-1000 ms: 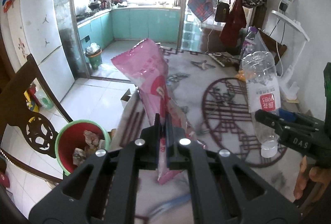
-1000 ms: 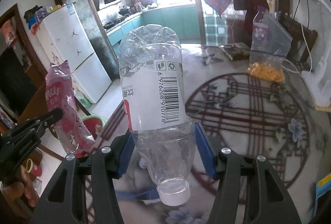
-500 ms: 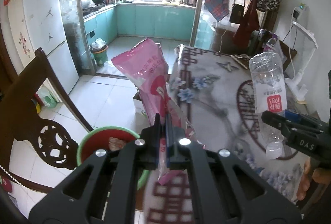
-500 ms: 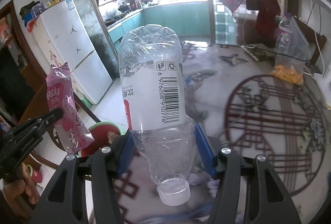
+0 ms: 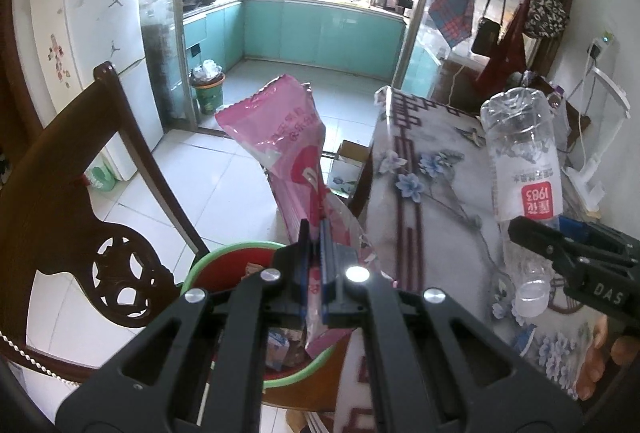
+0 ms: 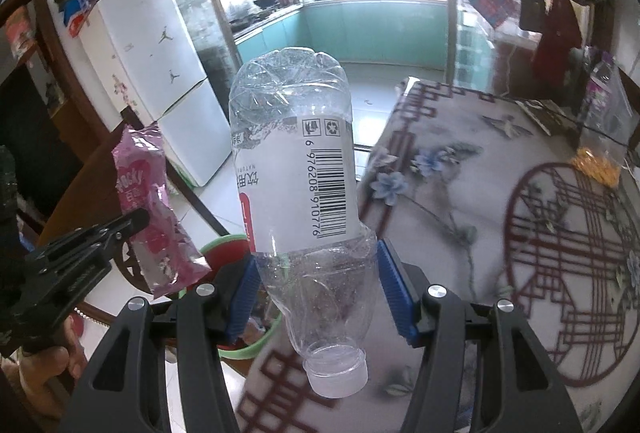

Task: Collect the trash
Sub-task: 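Carry the pink wrapper and water bottle in both tools over the red bucket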

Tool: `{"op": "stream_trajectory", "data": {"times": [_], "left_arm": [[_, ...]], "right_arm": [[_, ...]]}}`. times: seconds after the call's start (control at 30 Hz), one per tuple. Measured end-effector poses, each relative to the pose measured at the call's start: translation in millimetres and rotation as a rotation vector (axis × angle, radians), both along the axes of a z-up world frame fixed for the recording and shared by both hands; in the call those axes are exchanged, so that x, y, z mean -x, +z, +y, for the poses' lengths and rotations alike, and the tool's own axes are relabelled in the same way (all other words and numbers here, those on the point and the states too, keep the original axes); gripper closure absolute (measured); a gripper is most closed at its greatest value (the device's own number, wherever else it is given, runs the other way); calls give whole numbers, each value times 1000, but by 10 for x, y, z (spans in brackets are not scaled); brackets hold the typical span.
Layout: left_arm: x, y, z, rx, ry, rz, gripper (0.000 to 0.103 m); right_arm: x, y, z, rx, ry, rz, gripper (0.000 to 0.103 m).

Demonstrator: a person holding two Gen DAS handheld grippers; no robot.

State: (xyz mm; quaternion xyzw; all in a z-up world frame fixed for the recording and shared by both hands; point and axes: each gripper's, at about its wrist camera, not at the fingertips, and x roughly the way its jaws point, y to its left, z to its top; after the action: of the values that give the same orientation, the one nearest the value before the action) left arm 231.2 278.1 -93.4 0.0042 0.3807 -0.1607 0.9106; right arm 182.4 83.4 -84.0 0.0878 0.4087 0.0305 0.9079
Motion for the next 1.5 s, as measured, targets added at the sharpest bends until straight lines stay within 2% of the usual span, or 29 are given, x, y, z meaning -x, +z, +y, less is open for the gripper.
{"op": "stream_trajectory", "data": {"times": [0.43,0.8,1.03,1.23,1.5], "left_arm": [[-272,-167,405,-12,57,47,101],[-411,-326,484,-17,66,88,101],[-489,-498,557,-28,81,137,101],[-569,-724,634,-44,89,203,101],[-692,-952,721,-52,105,266,101]], "right_arm": [[-267,-113,402,-10,66,37,48],[-419,-285,608,-21,97,91,48],[-500,-426,772,-32,124,131,48],[-619,-650,857,-78,129,213,48],[-745,-795,1000,-68,158,255,48]]}}
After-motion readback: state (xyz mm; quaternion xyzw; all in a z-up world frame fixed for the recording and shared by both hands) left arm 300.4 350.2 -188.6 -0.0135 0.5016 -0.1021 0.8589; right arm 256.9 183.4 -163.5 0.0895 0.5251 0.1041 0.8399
